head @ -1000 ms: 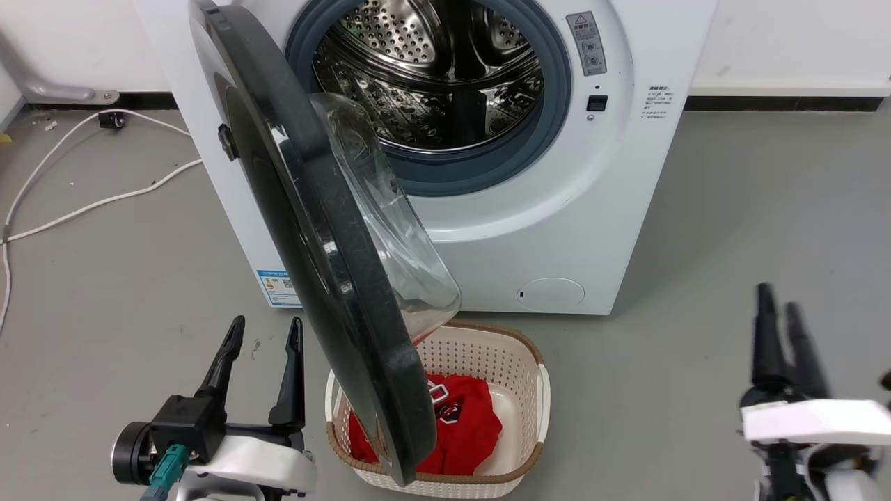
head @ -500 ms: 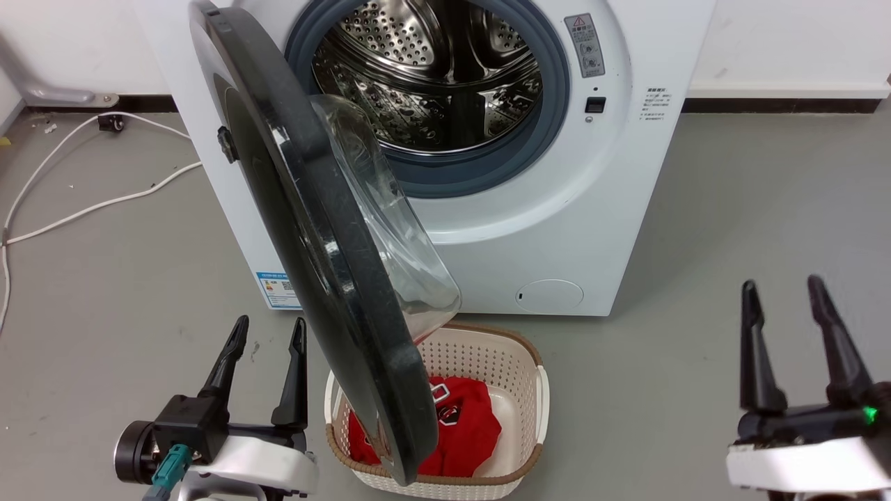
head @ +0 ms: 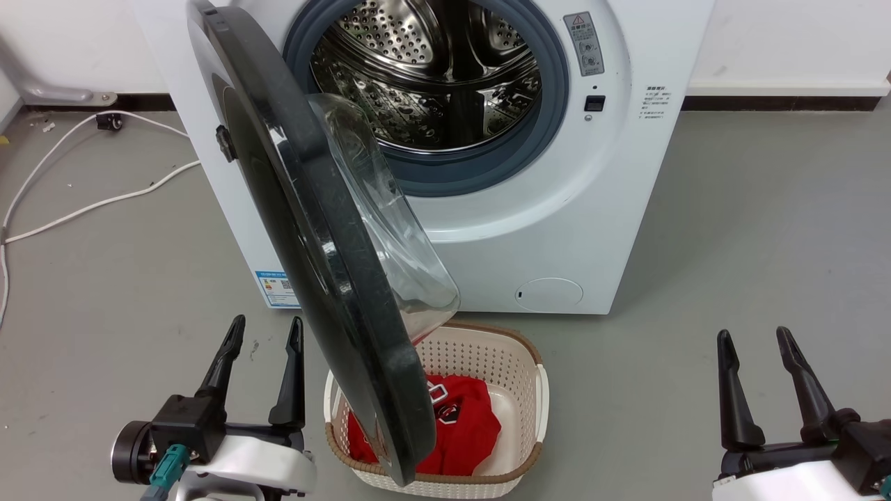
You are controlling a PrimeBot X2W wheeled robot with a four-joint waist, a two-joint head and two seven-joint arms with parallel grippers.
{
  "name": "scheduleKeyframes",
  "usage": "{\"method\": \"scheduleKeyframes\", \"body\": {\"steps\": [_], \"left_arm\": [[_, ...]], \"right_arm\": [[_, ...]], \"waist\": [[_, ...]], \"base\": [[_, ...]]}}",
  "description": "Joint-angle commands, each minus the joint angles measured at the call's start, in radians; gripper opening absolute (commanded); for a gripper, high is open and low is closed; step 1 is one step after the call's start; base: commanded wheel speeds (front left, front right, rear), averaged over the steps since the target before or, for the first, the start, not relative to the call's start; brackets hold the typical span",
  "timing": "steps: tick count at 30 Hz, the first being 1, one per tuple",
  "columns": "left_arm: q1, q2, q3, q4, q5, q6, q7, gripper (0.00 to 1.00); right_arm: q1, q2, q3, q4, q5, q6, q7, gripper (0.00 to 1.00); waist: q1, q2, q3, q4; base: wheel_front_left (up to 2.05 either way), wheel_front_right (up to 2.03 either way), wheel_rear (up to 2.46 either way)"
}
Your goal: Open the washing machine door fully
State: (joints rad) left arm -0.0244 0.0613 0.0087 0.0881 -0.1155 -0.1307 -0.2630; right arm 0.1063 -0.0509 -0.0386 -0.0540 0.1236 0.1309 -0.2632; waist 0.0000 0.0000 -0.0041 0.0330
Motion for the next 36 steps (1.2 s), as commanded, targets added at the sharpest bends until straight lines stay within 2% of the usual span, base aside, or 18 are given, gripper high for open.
{"method": "scheduleKeyframes", "body": {"steps": [1, 5, 6, 7, 19, 22, 31, 36], "left_arm": [[-0.001, 0.001, 0.001, -0.004, 0.007, 0.0, -0.002, 1.0], [-0.002, 0.0, -0.001, -0.004, 0.005, 0.0, -0.002, 1.0], [-0.002, 0.0, -0.001, -0.006, 0.004, 0.0, -0.002, 0.43], [-0.002, 0.001, -0.001, -0.008, 0.003, 0.0, -0.002, 0.0], [-0.011, -0.002, 0.013, -0.085, -0.001, 0.0, -0.002, 0.0], [-0.024, -0.003, 0.026, -0.143, 0.004, 0.0, -0.002, 0.0], [-0.112, -0.006, 0.057, -0.446, 0.028, 0.0, -0.002, 0.0], [-0.169, -0.007, 0.03, -0.631, 0.037, 0.0, -0.002, 0.0]], "right_arm": [[-0.009, 0.001, -0.002, 0.006, 0.006, 0.0, -0.002, 1.0], [-0.018, 0.001, -0.003, 0.015, 0.013, 0.0, -0.002, 1.0], [-0.02, 0.001, -0.002, 0.017, 0.016, 0.0, -0.002, 1.0], [-0.02, 0.001, -0.001, 0.02, 0.019, 0.0, -0.002, 1.0], [-0.028, 0.002, 0.003, 0.031, 0.033, 0.0, -0.002, 1.0], [-0.029, 0.002, 0.002, 0.034, 0.041, 0.0, -0.002, 1.0], [-0.03, 0.002, 0.008, 0.045, 0.05, 0.0, -0.002, 1.0], [-0.035, 0.002, 0.012, 0.053, 0.056, 0.0, -0.002, 1.0]], "waist": [[0.0, 0.0, 0.0, 0.001], [0.0, 0.0, 0.002, 0.002], [0.0, 0.0, 0.002, 0.001], [0.0, 0.0, 0.002, 0.001], [0.0, 0.0, 0.007, -0.003], [0.0, 0.0, 0.007, -0.002], [0.0, 0.0, 0.008, 0.005], [0.0, 0.0, 0.01, 0.0]], "base": [[0.0, 0.0, 0.0], [0.0, 0.0, 0.0], [0.0, 0.0, 0.0], [0.0, 0.0, 0.0], [0.0, 0.0, 0.0], [0.0, 0.0, 0.0], [0.0, 0.0, 0.0], [0.0, 0.0, 0.0]]}}
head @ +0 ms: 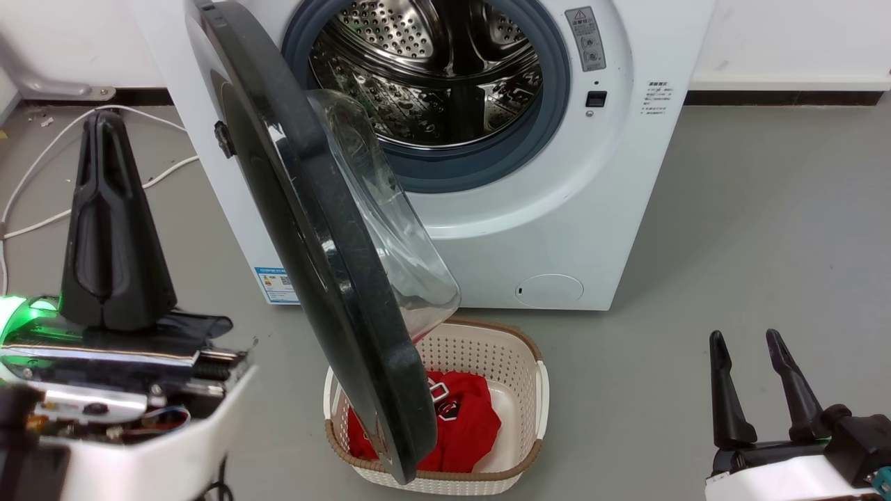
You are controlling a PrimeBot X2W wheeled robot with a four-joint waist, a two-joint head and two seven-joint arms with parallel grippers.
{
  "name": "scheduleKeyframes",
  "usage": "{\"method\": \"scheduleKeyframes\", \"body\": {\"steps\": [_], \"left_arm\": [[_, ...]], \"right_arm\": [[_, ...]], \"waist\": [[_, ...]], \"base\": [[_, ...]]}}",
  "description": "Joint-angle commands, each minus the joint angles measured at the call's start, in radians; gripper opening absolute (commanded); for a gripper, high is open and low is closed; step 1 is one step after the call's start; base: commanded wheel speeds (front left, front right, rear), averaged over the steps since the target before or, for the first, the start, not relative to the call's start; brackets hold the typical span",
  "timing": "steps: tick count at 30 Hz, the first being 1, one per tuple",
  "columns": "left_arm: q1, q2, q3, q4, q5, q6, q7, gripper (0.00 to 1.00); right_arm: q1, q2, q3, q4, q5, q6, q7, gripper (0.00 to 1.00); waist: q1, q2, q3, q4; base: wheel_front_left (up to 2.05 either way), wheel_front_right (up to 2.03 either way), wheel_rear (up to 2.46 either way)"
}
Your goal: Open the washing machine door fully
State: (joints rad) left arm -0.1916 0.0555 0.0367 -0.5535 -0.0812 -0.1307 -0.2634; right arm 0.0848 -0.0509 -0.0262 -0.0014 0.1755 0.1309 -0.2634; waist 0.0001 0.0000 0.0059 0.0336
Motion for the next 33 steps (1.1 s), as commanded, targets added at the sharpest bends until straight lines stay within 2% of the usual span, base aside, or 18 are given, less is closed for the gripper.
{"method": "scheduleKeyframes", "body": {"steps": [1, 7, 11, 16, 23, 28, 33], "left_arm": [[-0.012, 0.0, -0.011, -0.018, 0.001, 0.0, -0.002, 0.0], [0.01, 0.025, -0.198, -0.082, -0.036, 0.0, -0.002, 0.0], [0.059, 0.046, -0.347, -0.033, -0.075, 0.0, -0.002, 0.0], [0.15, 0.061, -0.467, 0.073, -0.143, 0.0, 0.035, 0.0], [0.261, 0.061, -0.505, 0.187, -0.192, 0.047, 0.187, 0.0], [0.252, 0.057, -0.48, 0.235, -0.175, 0.089, 0.191, 0.0], [0.217, 0.042, -0.466, 0.299, -0.187, 0.112, 0.193, 0.0]], "right_arm": [[-0.013, 0.002, 0.001, 0.003, 0.007, 0.0, -0.001, 1.0], [-0.012, 0.002, 0.001, 0.018, 0.017, 0.0, -0.001, 1.0], [-0.009, 0.002, 0.002, 0.029, 0.026, 0.0, -0.002, 1.0], [0.002, 0.002, 0.006, 0.049, 0.036, 0.0, -0.002, 1.0], [0.009, 0.002, 0.015, 0.064, 0.051, 0.0, -0.002, 1.0], [0.007, 0.002, 0.024, 0.076, 0.063, 0.0, -0.002, 1.0], [-0.001, 0.002, 0.037, 0.091, 0.076, 0.0, -0.002, 1.0]], "waist": [[-0.0001, 0.0, 0.0, -0.003], [-0.0001, 0.0, -0.001, -0.01], [-0.0001, 0.0, -0.007, -0.011], [-0.0001, 0.0, -0.015, -0.01], [-0.0001, 0.0, -0.02, -0.005], [-0.0001, 0.0, -0.019, 0.003], [-0.0001, 0.0, -0.017, 0.004]], "base": [[0.0, 0.0, 0.0], [0.0, 0.0, 0.0], [0.0, 0.0, 0.0], [0.0, 0.0, 0.0], [0.0, 0.0, 0.0], [0.0, 0.0, 0.0], [0.0, 0.0, 0.0]]}}
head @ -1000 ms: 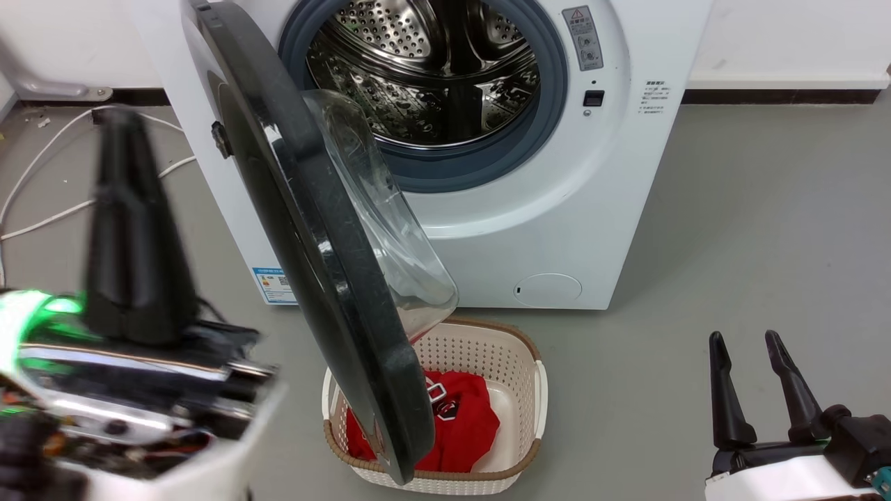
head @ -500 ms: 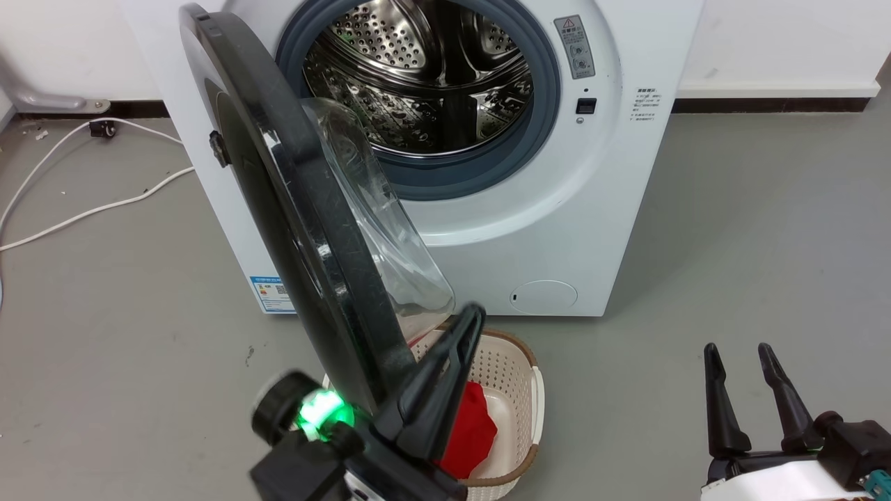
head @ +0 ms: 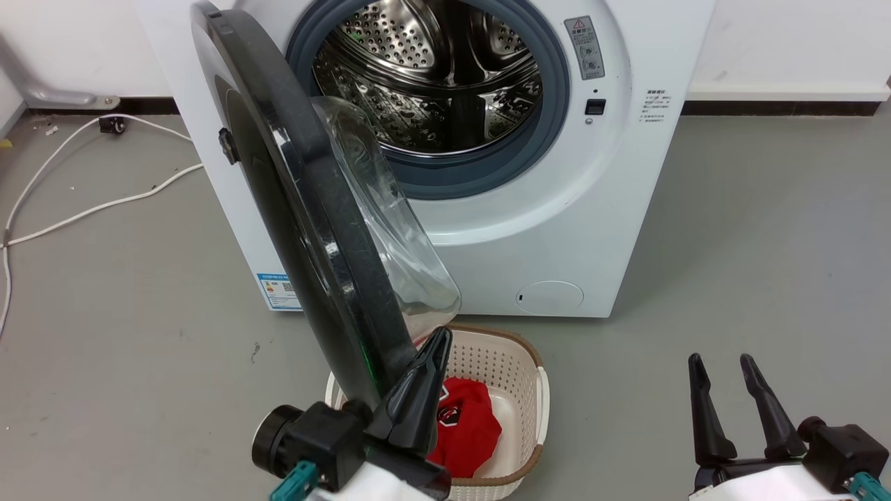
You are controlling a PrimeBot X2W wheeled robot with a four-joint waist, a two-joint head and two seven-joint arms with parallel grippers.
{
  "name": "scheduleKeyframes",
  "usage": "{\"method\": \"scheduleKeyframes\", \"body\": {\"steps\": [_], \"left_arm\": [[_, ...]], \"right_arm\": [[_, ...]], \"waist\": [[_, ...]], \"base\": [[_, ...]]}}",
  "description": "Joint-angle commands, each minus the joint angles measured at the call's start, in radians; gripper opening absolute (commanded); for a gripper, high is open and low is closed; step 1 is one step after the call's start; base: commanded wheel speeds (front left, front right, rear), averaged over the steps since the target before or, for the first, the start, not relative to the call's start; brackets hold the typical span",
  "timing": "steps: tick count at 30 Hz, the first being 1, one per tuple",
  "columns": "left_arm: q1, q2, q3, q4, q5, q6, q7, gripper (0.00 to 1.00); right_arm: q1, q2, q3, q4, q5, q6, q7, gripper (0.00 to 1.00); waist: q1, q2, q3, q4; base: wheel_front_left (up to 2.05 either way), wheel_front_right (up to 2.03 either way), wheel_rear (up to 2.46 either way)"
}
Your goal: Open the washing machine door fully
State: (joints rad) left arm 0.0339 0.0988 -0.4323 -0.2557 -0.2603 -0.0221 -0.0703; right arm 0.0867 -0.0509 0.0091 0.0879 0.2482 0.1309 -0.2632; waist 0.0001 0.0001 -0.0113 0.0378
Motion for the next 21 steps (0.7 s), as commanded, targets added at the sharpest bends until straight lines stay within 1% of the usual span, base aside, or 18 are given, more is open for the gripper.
{"method": "scheduleKeyframes", "body": {"steps": [1, 5, 12, 16, 21], "left_arm": [[-0.016, -0.003, 0.005, 0.019, -0.011, 0.009, 0.007, 0.0], [-0.035, -0.013, 0.011, 0.061, -0.019, 0.032, 0.026, 0.0], [-0.038, -0.018, 0.031, 0.087, -0.033, 0.071, 0.047, 0.0], [-0.04, -0.008, 0.043, 0.107, -0.04, 0.083, 0.074, 0.0], [-0.031, 0.004, 0.043, 0.089, -0.032, 0.092, 0.088, 0.0]], "right_arm": [[-0.005, 0.001, 0.004, 0.004, 0.005, 0.0, -0.002, 1.0], [-0.007, 0.001, 0.015, 0.02, 0.016, 0.0, -0.002, 1.0], [-0.009, 0.002, 0.032, 0.041, 0.038, 0.0, -0.002, 1.0], [-0.016, 0.002, 0.044, 0.051, 0.044, 0.0, -0.002, 1.0], [-0.022, 0.002, 0.05, 0.06, 0.05, 0.0, -0.002, 1.0]], "waist": [[-0.0001, -0.0001, 0.001, -0.002], [-0.0001, -0.0001, 0.003, -0.011], [-0.0001, -0.0001, 0.009, -0.01], [-0.0001, -0.0001, 0.012, -0.001], [-0.0001, -0.0001, 0.011, 0.009]], "base": [[0.0, 0.0, 0.0], [0.0, 0.0, 0.0], [0.0, 0.0, 0.0], [0.0, 0.0, 0.0], [0.0, 0.0, 0.0]]}}
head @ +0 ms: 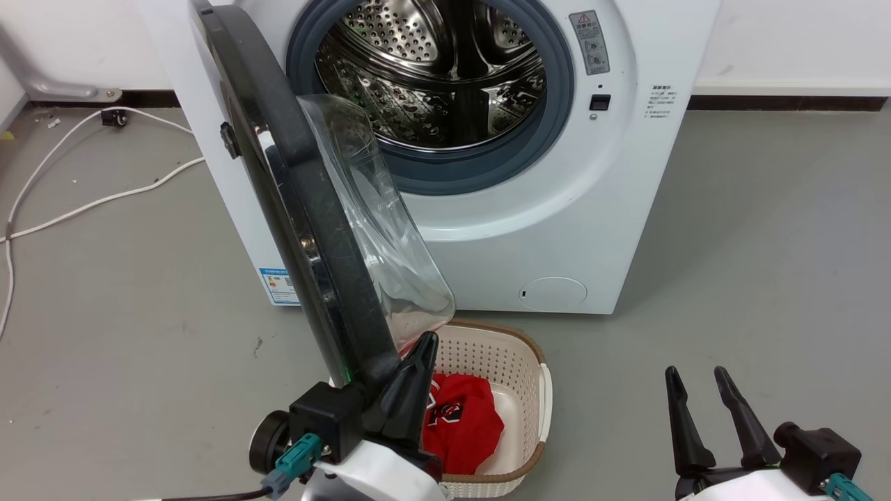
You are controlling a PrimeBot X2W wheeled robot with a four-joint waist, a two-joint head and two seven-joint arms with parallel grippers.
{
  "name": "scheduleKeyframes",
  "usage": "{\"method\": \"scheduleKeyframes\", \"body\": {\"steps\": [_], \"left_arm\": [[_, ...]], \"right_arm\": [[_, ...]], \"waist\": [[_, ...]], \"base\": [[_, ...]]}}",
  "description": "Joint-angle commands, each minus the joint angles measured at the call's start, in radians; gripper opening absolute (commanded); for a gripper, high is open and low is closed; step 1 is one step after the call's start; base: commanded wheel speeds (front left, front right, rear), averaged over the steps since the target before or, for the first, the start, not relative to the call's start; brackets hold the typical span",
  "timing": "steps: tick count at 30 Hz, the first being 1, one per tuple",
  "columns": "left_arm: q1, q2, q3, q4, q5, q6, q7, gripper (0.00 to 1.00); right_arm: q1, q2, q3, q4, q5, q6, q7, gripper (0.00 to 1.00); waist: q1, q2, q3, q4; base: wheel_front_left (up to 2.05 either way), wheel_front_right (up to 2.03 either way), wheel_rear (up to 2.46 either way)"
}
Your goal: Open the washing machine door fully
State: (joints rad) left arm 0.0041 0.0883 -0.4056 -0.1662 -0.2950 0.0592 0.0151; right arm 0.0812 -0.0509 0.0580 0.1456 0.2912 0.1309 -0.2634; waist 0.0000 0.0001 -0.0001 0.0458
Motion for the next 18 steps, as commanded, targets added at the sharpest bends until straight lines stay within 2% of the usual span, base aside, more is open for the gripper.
{"method": "scheduleKeyframes", "body": {"steps": [1, 10, 18], "left_arm": [[0.006, 0.015, 0.014, -0.006, 0.004, 0.012, 0.004, 0.0], [0.067, 0.04, 0.027, -0.044, 0.013, 0.045, 0.01, 0.0], [0.11, 0.061, 0.032, -0.091, 0.024, 0.066, 0.014, 0.0]], "right_arm": [[-0.017, 0.002, 0.003, 0.004, 0.01, 0.0, -0.002, 1.0], [-0.011, 0.002, 0.008, 0.014, 0.02, 0.0, -0.002, 1.0], [-0.008, 0.002, 0.005, 0.024, 0.031, 0.0, -0.002, 1.0]], "waist": [[0.0, -0.0001, 0.0, 0.003], [0.0, -0.0001, -0.003, 0.046], [0.0, -0.0001, 0.002, 0.157]], "base": [[0.0, 0.0, 0.0], [0.0, 0.0, 0.0], [0.0, 0.0, 0.0]]}}
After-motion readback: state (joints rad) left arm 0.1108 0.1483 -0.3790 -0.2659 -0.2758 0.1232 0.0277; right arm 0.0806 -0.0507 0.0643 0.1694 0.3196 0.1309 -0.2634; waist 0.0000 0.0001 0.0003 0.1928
